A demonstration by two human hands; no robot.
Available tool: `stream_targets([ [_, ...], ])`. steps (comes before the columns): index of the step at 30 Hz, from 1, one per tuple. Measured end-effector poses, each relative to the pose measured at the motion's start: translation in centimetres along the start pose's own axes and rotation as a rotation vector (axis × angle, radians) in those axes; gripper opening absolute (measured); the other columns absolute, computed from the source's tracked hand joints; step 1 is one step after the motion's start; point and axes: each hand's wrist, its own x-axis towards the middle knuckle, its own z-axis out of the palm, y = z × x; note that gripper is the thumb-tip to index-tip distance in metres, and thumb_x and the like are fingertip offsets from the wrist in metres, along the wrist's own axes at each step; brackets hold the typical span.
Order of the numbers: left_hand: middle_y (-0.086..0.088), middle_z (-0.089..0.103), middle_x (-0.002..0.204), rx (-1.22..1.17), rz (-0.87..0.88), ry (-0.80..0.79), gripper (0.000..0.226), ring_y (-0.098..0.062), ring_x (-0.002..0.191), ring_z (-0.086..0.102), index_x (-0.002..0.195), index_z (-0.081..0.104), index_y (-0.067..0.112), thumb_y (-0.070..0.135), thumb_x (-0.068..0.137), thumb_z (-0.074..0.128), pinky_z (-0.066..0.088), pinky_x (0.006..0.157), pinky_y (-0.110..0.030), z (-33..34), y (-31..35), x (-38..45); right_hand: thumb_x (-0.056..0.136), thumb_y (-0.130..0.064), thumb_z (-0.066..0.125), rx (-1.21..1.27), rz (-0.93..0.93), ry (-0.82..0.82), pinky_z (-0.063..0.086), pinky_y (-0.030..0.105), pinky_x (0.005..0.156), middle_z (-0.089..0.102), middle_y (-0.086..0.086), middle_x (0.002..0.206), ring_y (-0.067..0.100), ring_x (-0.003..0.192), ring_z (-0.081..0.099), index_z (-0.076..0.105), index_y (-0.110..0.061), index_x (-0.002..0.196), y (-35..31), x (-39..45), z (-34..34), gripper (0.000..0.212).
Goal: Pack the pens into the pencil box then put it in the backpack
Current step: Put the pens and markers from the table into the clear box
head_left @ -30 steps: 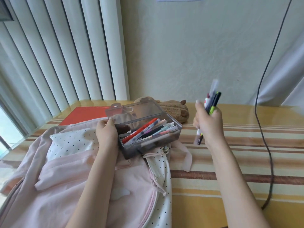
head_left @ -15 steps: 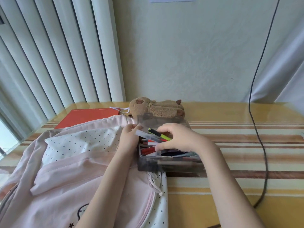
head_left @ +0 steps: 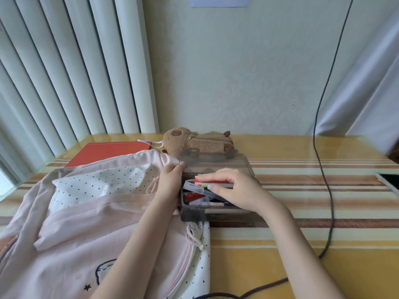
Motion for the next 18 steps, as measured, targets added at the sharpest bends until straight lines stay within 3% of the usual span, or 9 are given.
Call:
stream_targets([
  [4, -0.014, 0.062, 0.086, 0.009, 0.013, -0.064, 0.023, -0.028, 0.079, 0.061, 0.099, 0.059, 0.003, 0.024, 0.095, 0.048, 0.052, 0.07, -0.037, 3.2, -0.7, -1.1, 0.093, -0.018, 0.048, -0.019, 0.058, 0.121, 0.044, 0.031, 0.1, 0.066, -0.019, 0.116, -0.001, 0.112, 0.055, 0.069, -0.042, 0.109, 0.8, -1.8, -1.0, 0.035],
  [7, -0.013, 0.063, 0.096, 0.107, 0.041, -0.182, 0.021, -0.028, 0.094, 0.061, 0.099, 0.06, 0.01, 0.028, 0.094, 0.049, 0.05, 0.094, -0.048, 6.3, -1.3, -1.5, 0.098, -0.014, 0.043, -0.013, 0.113, 0.252, 0.047, 0.026, 0.091, 0.068, -0.013, 0.103, 0.001, 0.102, 0.059, 0.063, -0.036, 0.116, 2.4, -3.7, -1.5, 0.035],
  [9, -0.013, 0.062, 0.107, 0.19, 0.031, -0.253, 0.024, -0.03, 0.106, 0.058, 0.103, 0.062, 0.009, 0.027, 0.094, 0.049, 0.045, 0.102, -0.045, 7.8, -1.8, -1.3, 0.097, -0.007, 0.042, -0.063, 0.166, 0.311, 0.048, 0.023, 0.084, 0.064, -0.006, 0.098, 0.007, 0.095, 0.06, 0.058, -0.032, 0.115, 3.7, -4.8, -1.7, 0.035],
  [11, -0.011, 0.061, 0.107, 0.272, 0.04, -0.277, 0.028, -0.026, 0.106, 0.056, 0.108, 0.064, 0.005, 0.024, 0.095, 0.048, 0.043, 0.101, -0.037, 8.6, -2.4, -0.9, 0.094, -0.001, 0.045, -0.106, 0.195, 0.31, 0.05, 0.025, 0.083, 0.06, -0.003, 0.1, 0.01, 0.095, 0.059, 0.056, -0.029, 0.111, 4.5, -5.2, -1.9, 0.035],
  [14, -0.015, 0.061, 0.114, 0.317, 0.039, -0.218, 0.034, -0.029, 0.111, 0.054, 0.114, 0.06, 0.003, 0.027, 0.096, 0.045, 0.04, 0.098, -0.037, 8.9, -3.1, -1.0, 0.09, 0.001, 0.054, -0.119, 0.219, 0.347, 0.054, 0.033, 0.087, 0.059, -0.003, 0.104, 0.011, 0.093, 0.06, 0.058, -0.024, 0.104, 4.6, -5.2, -1.9, 0.029],
  [16, -0.014, 0.056, 0.126, 0.311, 0.022, -0.159, 0.044, -0.029, 0.118, 0.051, 0.127, 0.05, 0.005, 0.035, 0.096, 0.042, 0.038, 0.1, -0.037, 8.4, -3.3, -1.7, 0.089, -0.005, 0.059, -0.191, 0.228, 0.452, 0.053, 0.031, 0.086, 0.062, -0.004, 0.104, 0.01, 0.092, 0.059, 0.06, -0.022, 0.105, 4.6, -5.8, -1.9, 0.024],
  [18, -0.011, 0.05, 0.137, 0.31, 0.207, -0.168, 0.047, -0.024, 0.126, 0.045, 0.135, 0.042, 0.008, 0.035, 0.096, 0.044, 0.035, 0.106, -0.036, 7.7, -3.2, -2.9, 0.093, -0.025, 0.056, -0.39, 0.251, 0.554, 0.047, 0.032, 0.089, 0.067, -0.005, 0.107, 0.014, 0.098, 0.061, 0.059, -0.024, 0.115, 4.8, -7.0, -1.8, 0.023],
])
